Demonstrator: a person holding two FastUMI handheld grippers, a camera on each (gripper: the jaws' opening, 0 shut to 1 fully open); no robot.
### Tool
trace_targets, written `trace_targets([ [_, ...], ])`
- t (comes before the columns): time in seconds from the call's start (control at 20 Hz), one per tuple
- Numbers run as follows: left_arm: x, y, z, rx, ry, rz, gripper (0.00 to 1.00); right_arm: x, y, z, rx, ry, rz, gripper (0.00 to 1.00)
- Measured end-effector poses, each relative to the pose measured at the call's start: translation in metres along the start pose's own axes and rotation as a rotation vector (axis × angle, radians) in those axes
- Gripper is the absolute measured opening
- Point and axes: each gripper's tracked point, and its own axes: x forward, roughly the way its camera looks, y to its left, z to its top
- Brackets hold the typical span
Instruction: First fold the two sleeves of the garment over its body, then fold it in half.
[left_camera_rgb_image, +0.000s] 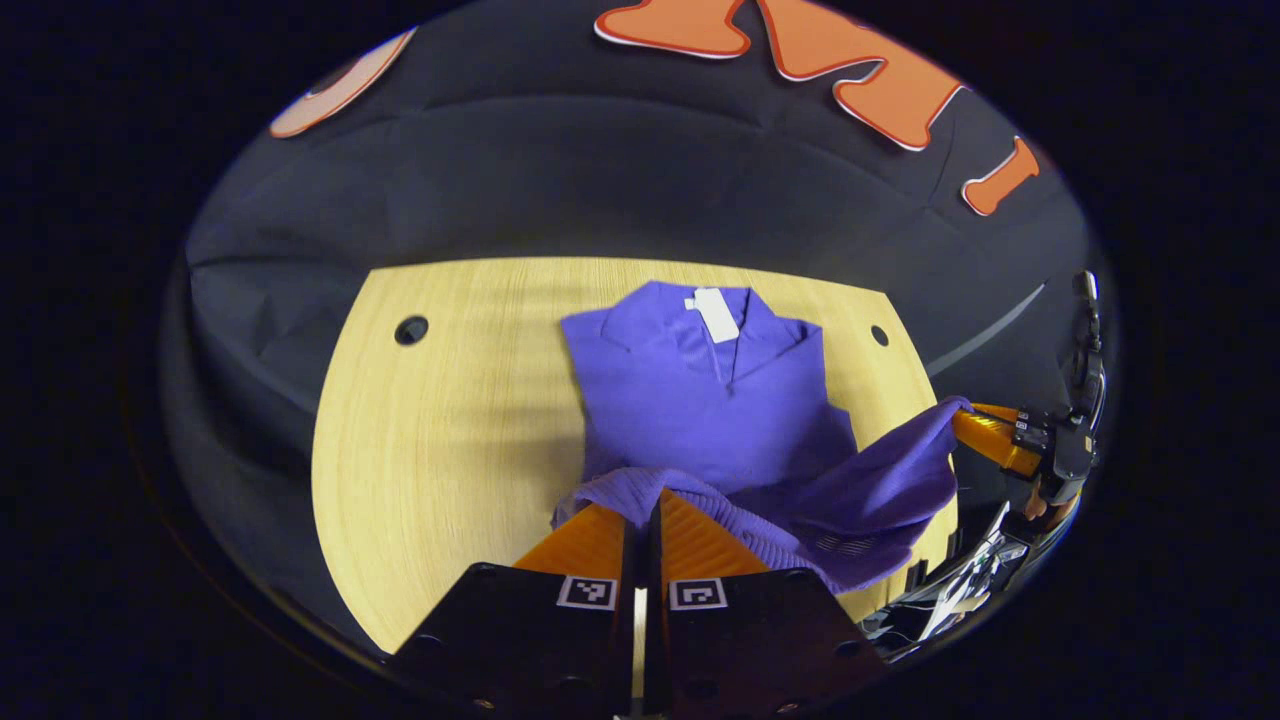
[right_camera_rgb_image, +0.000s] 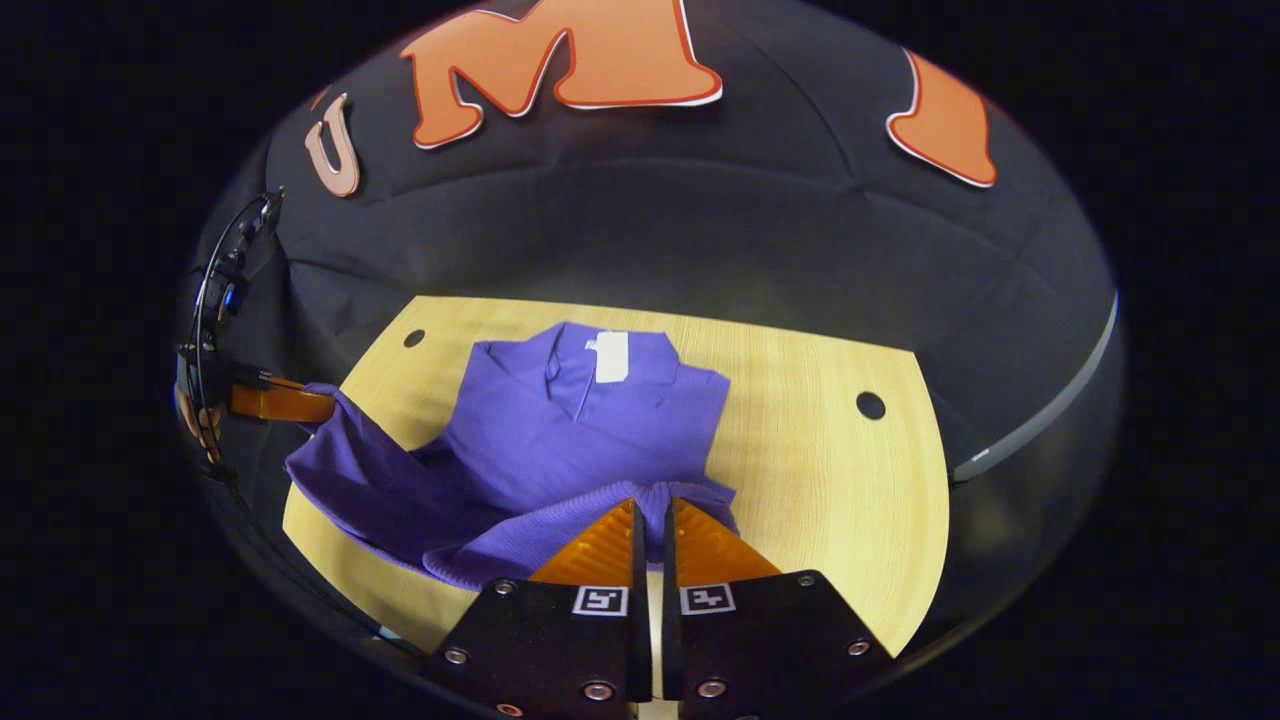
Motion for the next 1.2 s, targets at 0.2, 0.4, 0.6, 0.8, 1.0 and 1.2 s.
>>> trace_targets([
  [0.2,0.018,0.006,0.063,0.028,-0.065,0.034,0.05,0.03,-0.014,0.045,-0.002,-0.013,-0.019,0.05],
  [0.4,0.053,0.018,0.108,0.096,-0.126,0.123,0.05,0.071,-0.032,0.078,0.022,-0.004,-0.035,0.05],
  [0.6,0.09,0.026,0.149,0.129,-0.251,0.222,0.06,0.12,-0.046,0.111,0.062,-0.039,-0.07,0.05],
  [0.8,0.084,0.043,0.186,0.154,-0.428,0.344,0.31,0.134,-0.071,0.139,0.135,-0.13,-0.128,0.13],
  [1.0,0.059,0.042,0.186,0.117,-0.492,0.337,0.69,0.121,-0.083,0.134,0.11,-0.162,-0.166,0.35],
  [1.2,0.022,0.051,0.19,0.1,-0.572,0.353,0.9,0.112,-0.089,0.142,0.081,-0.221,-0.181,0.56],
])
